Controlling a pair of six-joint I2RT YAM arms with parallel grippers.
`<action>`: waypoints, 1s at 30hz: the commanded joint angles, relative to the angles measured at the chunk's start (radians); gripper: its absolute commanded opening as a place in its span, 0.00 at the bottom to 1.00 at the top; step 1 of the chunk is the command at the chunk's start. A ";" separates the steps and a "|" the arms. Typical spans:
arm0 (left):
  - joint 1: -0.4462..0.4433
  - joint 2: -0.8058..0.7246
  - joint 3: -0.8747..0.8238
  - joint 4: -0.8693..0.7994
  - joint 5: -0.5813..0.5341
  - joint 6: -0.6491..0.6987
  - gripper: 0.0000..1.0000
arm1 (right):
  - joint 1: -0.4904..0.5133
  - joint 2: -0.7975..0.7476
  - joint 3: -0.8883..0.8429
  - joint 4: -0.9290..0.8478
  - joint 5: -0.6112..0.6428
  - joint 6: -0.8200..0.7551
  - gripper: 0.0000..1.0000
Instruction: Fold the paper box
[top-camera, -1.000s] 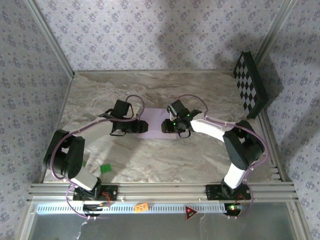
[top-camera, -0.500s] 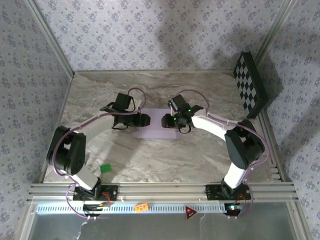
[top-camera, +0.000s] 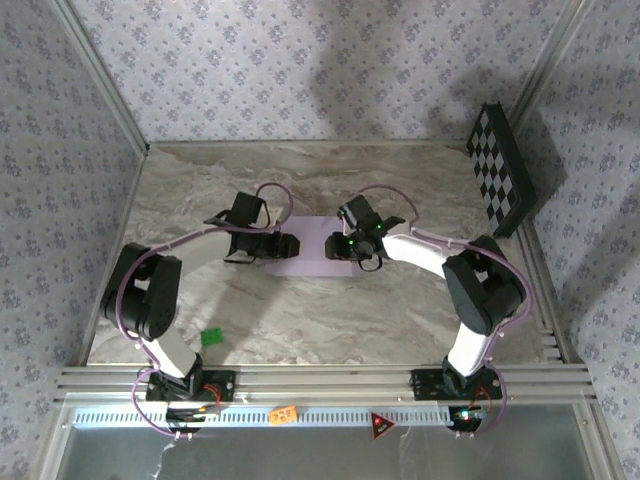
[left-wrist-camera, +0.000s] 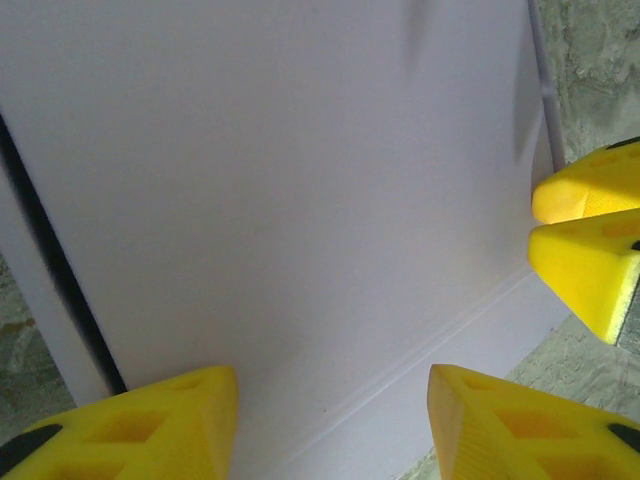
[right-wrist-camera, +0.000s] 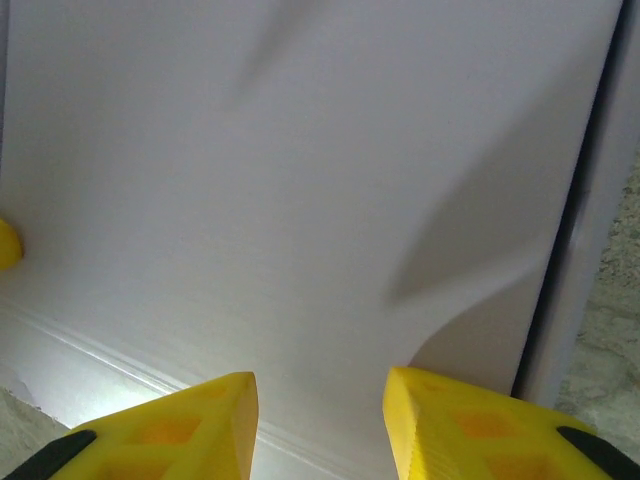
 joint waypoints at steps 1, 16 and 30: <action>-0.010 -0.060 -0.094 -0.080 0.017 -0.034 0.54 | 0.042 -0.013 -0.077 -0.113 0.010 0.031 0.42; 0.005 -0.472 -0.265 -0.118 -0.036 -0.137 0.60 | 0.101 -0.213 -0.098 -0.151 -0.053 0.055 0.42; 0.077 -0.274 -0.171 -0.100 0.034 -0.114 0.62 | -0.080 -0.102 0.007 -0.254 -0.120 -0.051 0.50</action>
